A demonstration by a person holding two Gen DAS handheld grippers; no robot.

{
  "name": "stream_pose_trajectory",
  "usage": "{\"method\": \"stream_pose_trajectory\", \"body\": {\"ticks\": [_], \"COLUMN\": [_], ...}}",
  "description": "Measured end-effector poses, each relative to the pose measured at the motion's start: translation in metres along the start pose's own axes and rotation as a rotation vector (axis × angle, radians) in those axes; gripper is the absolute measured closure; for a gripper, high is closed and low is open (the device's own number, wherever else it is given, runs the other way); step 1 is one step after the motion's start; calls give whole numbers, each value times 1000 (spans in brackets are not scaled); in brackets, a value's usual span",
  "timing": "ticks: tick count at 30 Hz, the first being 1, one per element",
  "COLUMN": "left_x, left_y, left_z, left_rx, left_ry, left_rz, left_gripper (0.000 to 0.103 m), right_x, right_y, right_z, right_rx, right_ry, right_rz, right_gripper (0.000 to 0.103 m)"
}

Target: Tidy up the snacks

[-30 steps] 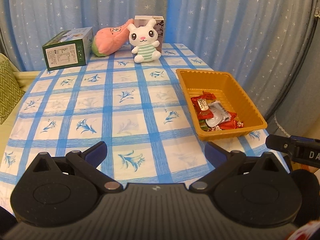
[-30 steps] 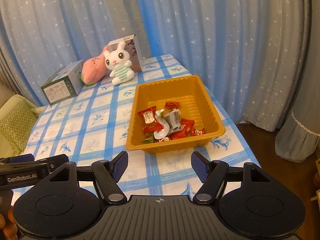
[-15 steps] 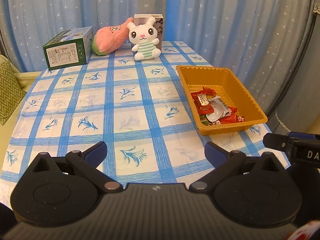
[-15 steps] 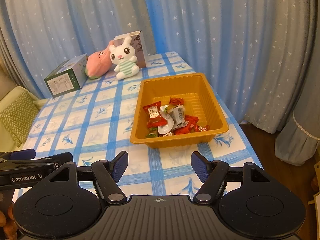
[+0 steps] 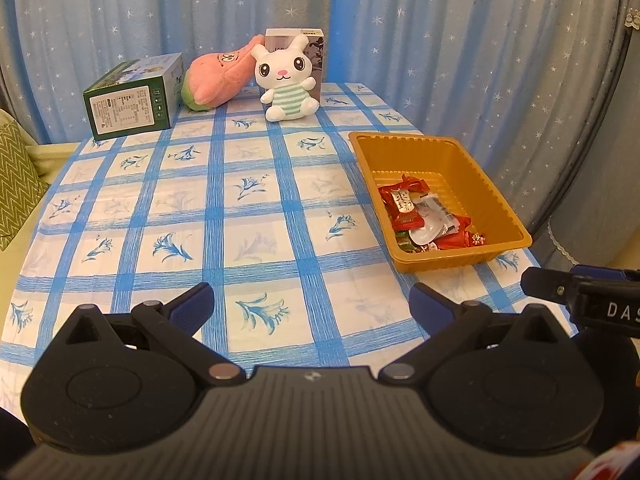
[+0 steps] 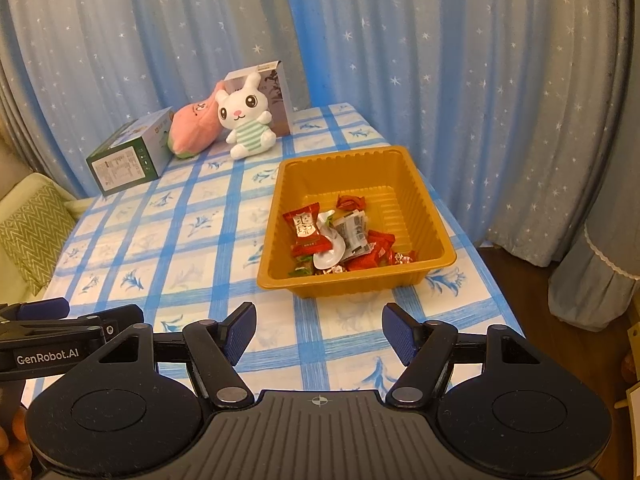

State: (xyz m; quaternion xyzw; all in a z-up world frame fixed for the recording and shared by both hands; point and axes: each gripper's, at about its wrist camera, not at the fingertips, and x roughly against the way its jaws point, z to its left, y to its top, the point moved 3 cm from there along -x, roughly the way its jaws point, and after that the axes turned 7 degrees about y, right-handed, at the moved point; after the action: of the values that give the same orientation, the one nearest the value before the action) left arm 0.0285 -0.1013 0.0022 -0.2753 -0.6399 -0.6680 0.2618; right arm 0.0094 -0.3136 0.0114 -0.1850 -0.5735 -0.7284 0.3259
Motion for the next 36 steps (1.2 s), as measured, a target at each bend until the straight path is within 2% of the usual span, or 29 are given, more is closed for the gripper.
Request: {"method": "stream_pose_trajectory", "body": {"ticks": [36], "left_x": [0], "left_y": [-1], "left_z": [-3], "left_rx": [1], "left_ry": [-2], "left_rz": [0], "left_gripper": [0], "right_x": [-2], "right_y": [-3], "right_z": [-2], "right_rx": [-3], "right_ry": [-4], "right_rz": [-1], "right_gripper": [33]}}
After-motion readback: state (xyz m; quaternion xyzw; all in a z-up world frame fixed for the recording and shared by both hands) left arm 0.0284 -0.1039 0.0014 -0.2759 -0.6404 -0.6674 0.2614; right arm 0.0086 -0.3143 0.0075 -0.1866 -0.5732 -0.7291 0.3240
